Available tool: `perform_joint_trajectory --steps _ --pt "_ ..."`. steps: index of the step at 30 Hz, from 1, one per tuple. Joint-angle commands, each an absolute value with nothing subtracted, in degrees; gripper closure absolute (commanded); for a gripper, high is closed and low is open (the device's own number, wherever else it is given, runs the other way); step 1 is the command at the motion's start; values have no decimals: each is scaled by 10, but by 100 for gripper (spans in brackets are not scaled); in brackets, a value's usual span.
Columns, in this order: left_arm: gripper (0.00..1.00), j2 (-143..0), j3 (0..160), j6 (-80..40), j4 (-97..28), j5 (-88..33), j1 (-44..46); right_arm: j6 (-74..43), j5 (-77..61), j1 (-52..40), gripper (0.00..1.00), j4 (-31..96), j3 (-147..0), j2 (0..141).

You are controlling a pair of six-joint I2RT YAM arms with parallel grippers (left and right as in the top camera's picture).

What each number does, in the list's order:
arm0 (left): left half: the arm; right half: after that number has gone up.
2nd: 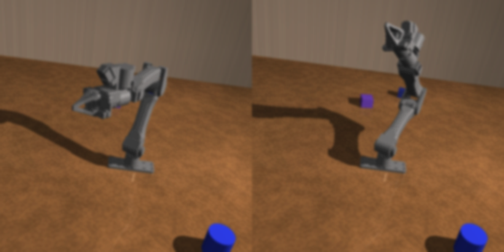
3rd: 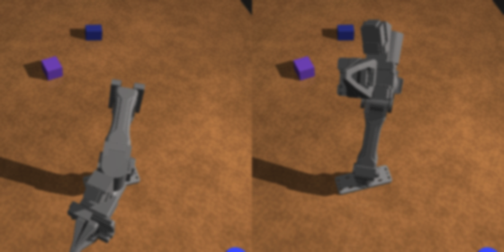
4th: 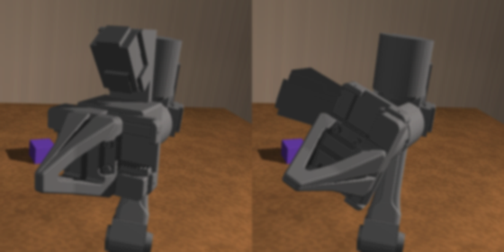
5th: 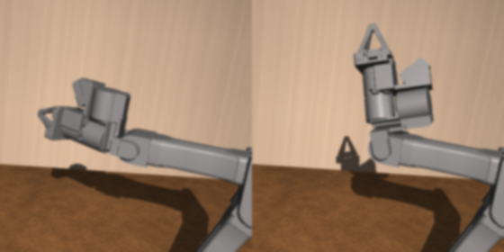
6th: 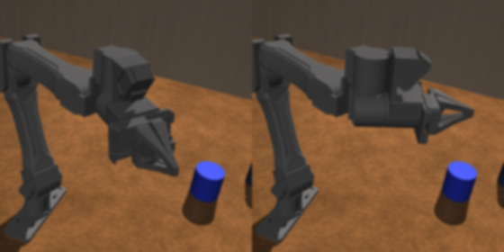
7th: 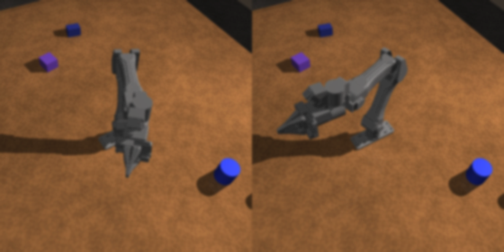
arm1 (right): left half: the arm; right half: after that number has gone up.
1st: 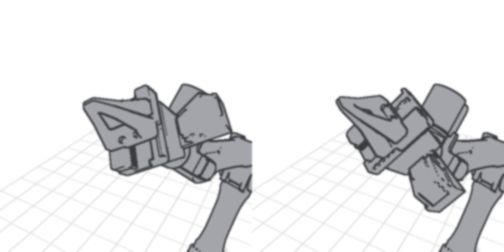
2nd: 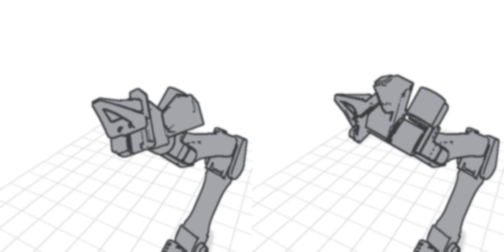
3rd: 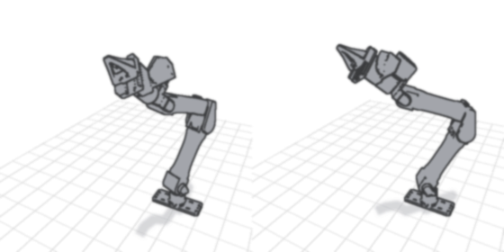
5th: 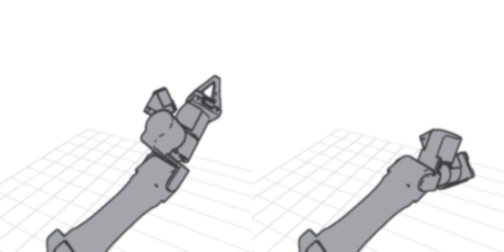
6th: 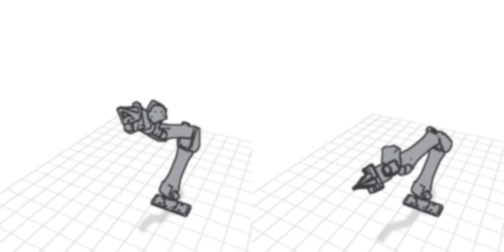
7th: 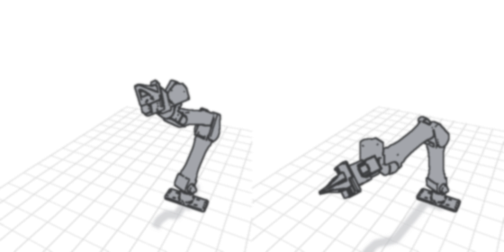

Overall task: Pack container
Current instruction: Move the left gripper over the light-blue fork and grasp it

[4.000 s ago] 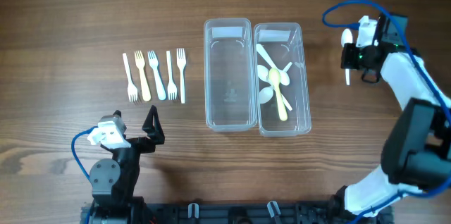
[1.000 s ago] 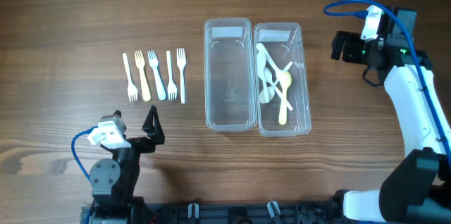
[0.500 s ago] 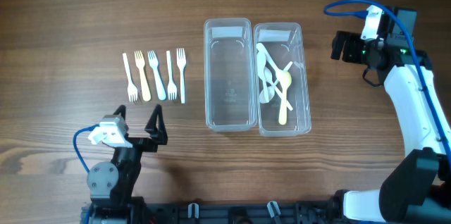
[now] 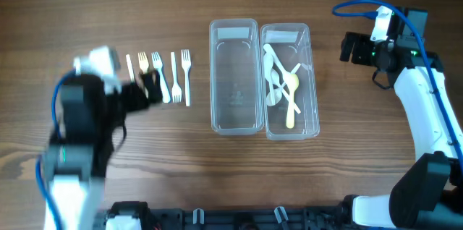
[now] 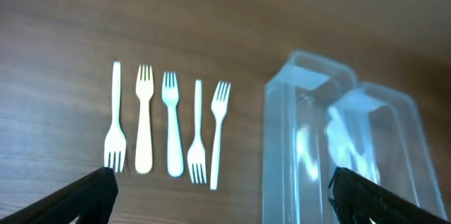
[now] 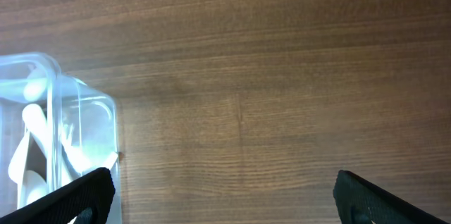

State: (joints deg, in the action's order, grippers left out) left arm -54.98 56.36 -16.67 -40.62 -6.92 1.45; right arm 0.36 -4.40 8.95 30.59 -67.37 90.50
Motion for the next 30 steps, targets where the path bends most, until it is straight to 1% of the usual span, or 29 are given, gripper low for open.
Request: perform_joint_trajectory --steps 1,7,8,9,12,13,14,17,21,24,26,30 --pt "0 -721 679 -170 -440 -73 18 13 -39 90 0 304 -668 897" --pt "0 -859 700 -170 -414 -100 18 13 -38 90 0 304 -668 897" --pt "1 -872 700 -170 -414 -100 18 13 -38 90 0 304 -668 897" --pt "4 -892 699 -170 -414 -100 18 13 -38 90 0 304 -668 897" --pt "21 -935 699 -170 -416 -107 18 13 -38 90 0 304 -668 897" --pt "31 -954 699 -170 -418 -107 18 14 -38 90 0 304 -668 897" --pt "39 -977 699 -170 -421 -107 18 14 -38 90 0 304 -668 897" --pt "58 -1005 699 -170 -421 -106 18 13 -38 90 0 304 -668 897" --pt "62 -1030 699 -170 -416 -84 18 13 -39 90 0 304 -668 897" --pt "62 -1037 699 -170 -414 -56 18 13 -39 90 0 304 -668 897" --pt "62 -1041 699 -172 -409 -35 18 13 -38 90 0 304 -668 897" --pt "58 -1043 698 -172 -398 -18 18 13 -38 90 0 304 -668 897"
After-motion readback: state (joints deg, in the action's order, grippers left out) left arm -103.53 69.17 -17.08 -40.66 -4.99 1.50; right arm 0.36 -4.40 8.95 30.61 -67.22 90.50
